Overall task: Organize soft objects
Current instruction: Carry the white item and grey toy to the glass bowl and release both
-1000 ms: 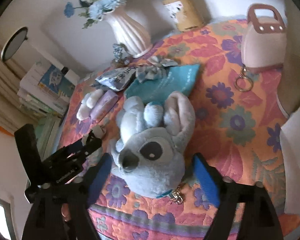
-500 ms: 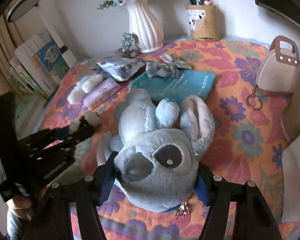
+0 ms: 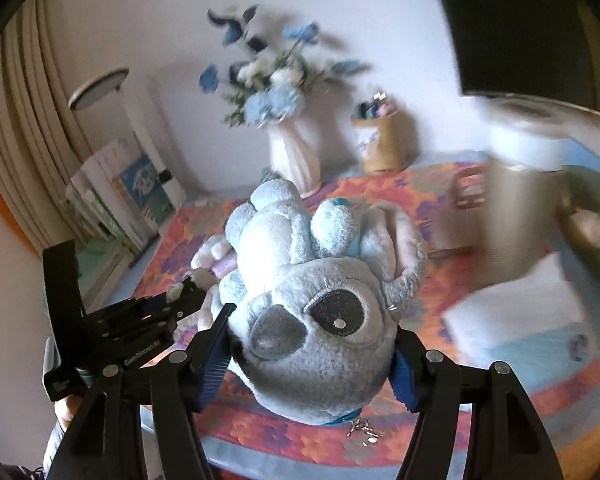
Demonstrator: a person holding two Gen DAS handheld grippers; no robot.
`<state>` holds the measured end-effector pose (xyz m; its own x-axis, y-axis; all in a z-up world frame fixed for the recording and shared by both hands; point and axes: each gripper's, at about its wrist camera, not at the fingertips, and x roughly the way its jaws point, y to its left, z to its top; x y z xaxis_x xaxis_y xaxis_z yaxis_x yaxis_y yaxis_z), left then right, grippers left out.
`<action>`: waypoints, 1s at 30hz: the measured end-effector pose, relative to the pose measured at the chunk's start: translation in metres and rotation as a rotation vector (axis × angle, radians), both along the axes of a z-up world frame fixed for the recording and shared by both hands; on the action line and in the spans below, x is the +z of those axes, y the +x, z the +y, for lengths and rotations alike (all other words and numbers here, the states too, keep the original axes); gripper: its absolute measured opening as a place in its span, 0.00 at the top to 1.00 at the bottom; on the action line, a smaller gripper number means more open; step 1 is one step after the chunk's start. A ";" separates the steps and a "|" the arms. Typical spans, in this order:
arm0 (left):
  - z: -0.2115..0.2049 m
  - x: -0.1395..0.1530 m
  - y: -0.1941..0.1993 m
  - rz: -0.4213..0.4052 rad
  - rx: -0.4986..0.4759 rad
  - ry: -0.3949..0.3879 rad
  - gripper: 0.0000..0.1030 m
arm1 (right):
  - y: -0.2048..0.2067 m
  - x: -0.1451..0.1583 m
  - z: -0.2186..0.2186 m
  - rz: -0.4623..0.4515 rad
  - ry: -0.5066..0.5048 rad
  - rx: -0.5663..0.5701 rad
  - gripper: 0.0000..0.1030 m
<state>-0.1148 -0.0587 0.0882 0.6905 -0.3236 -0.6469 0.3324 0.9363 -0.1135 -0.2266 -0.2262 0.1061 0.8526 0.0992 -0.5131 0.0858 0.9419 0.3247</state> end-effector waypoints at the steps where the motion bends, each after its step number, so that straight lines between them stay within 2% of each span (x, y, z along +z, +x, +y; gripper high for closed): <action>1: -0.008 0.005 -0.005 -0.012 -0.021 0.001 0.77 | -0.009 0.003 -0.007 -0.002 0.002 -0.016 0.37; 6: -0.046 0.022 -0.025 -0.062 -0.097 0.049 0.77 | -0.047 0.011 -0.056 0.007 0.041 -0.166 0.36; 12: -0.097 0.038 -0.048 -0.081 -0.233 0.030 0.77 | -0.099 0.011 -0.117 -0.037 0.115 -0.305 0.36; 20: -0.185 0.058 -0.073 -0.086 -0.447 0.001 0.77 | -0.155 0.016 -0.190 -0.114 0.172 -0.476 0.36; 25: -0.245 0.074 -0.075 -0.090 -0.532 -0.006 0.77 | -0.166 0.022 -0.231 -0.162 0.190 -0.547 0.36; 30: -0.307 0.089 -0.058 -0.098 -0.546 -0.049 0.77 | -0.157 0.031 -0.280 -0.197 0.227 -0.601 0.36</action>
<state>-0.1726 -0.3654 0.1768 0.4702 -0.6796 -0.5631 0.7793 0.6192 -0.0966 -0.3834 -0.5065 0.1370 0.8686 -0.3351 -0.3650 0.4933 0.6554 0.5720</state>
